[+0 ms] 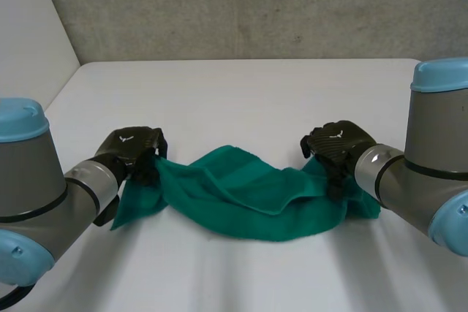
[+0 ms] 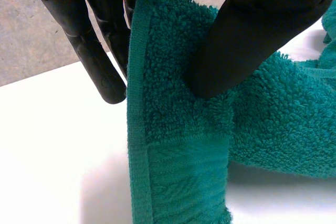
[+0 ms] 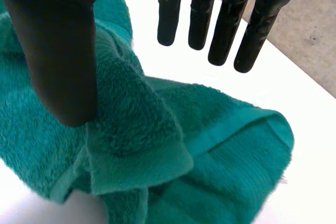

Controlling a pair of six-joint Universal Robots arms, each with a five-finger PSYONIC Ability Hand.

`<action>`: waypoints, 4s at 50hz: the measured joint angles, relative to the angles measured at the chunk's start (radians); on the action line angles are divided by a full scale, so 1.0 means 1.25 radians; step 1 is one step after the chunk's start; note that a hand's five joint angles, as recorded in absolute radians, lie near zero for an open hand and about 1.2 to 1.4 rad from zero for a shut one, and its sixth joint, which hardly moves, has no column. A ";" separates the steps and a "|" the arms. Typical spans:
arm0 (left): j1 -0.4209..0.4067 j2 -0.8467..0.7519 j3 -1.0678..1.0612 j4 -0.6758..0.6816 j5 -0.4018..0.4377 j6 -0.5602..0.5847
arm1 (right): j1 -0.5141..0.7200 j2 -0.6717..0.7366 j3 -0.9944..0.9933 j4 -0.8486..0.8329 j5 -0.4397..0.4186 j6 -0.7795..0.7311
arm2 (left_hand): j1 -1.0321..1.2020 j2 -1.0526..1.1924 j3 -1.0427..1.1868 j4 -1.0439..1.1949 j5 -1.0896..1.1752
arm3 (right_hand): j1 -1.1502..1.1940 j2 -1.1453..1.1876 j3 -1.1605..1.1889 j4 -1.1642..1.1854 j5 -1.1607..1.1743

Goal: Fold the towel.

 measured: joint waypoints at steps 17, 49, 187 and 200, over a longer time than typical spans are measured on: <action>0.003 -0.021 0.019 0.010 0.001 0.014 | -0.001 0.125 -0.158 -0.002 -0.040 0.022 | 0.000 0.000 0.000 0.000 0.000 | 0.458 0.570 0.574 0.582 0.553; -0.008 0.088 0.070 0.380 -0.158 0.184 | -0.101 -0.083 -0.123 -0.485 -0.041 0.025 | 0.000 0.000 0.000 0.000 0.000 | 0.458 0.570 0.574 0.585 0.554; 0.146 -0.207 -0.015 0.260 0.197 0.344 | -0.251 0.000 0.264 -0.382 -0.063 0.009 | 0.026 -0.004 -0.006 -0.002 0.004 | 0.458 0.570 0.574 0.585 0.568; 0.150 0.019 -0.122 0.248 0.129 0.343 | -0.251 -0.056 0.252 -0.352 -0.055 -0.036 | 0.026 -0.003 -0.005 0.000 0.004 | 0.458 0.570 0.574 0.585 0.568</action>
